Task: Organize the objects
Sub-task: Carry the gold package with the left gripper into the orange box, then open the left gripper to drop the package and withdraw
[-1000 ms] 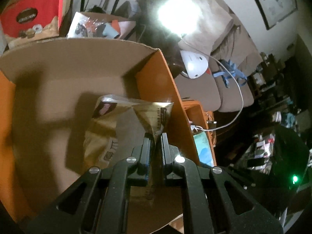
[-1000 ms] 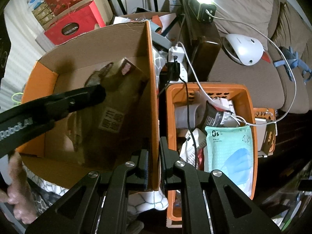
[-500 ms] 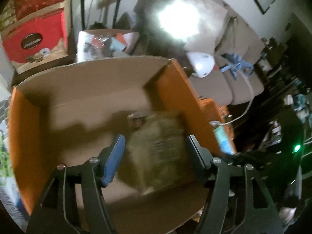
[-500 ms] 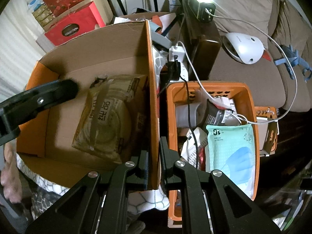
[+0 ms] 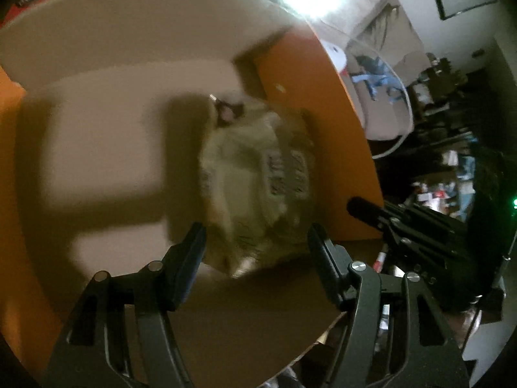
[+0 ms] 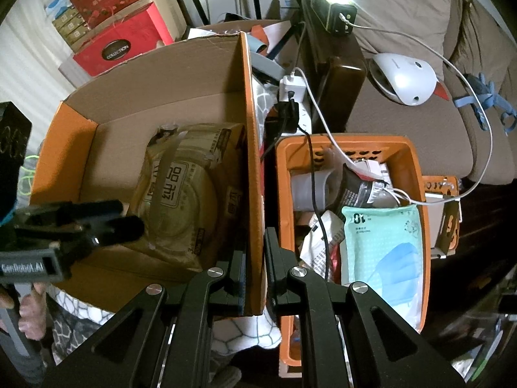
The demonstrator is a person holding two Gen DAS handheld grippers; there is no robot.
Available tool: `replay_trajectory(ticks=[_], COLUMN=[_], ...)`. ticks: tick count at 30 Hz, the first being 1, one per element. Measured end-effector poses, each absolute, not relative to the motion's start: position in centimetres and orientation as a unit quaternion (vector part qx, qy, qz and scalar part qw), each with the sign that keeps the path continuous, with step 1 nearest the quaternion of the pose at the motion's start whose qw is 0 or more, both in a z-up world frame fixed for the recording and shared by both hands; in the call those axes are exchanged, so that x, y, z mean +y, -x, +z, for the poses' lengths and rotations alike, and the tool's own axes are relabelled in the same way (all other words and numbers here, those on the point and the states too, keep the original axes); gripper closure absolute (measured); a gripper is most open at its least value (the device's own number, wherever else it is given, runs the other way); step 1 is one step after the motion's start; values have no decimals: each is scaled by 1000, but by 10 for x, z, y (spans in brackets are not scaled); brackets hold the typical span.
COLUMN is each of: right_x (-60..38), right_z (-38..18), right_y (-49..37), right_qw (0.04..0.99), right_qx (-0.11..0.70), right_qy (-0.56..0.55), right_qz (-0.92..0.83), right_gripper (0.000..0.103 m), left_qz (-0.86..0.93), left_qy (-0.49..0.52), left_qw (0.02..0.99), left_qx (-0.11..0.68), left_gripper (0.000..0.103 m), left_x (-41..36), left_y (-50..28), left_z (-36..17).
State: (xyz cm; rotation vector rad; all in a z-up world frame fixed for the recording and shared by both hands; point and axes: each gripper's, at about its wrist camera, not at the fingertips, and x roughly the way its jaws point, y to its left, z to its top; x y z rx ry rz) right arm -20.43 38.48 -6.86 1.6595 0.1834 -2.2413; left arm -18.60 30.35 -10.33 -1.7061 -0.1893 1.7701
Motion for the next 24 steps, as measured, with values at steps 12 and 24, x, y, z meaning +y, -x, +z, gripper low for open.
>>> replay_trajectory(ticks=[12,24], right_x=[383,382], right_z=[-70,-70], right_y=[203,203], right_qw=[167,167], right_qx=[70,68], right_qy=[-586,-587], right_qz=[-790,-789], right_gripper=[93,93], left_qz=[657,750], left_qy=[658,564], left_qw=[362,345], left_qx=[-67,-2], left_gripper=[39,7], left_x=[323,270], left_y=[173,159], left_z=[-101,-19])
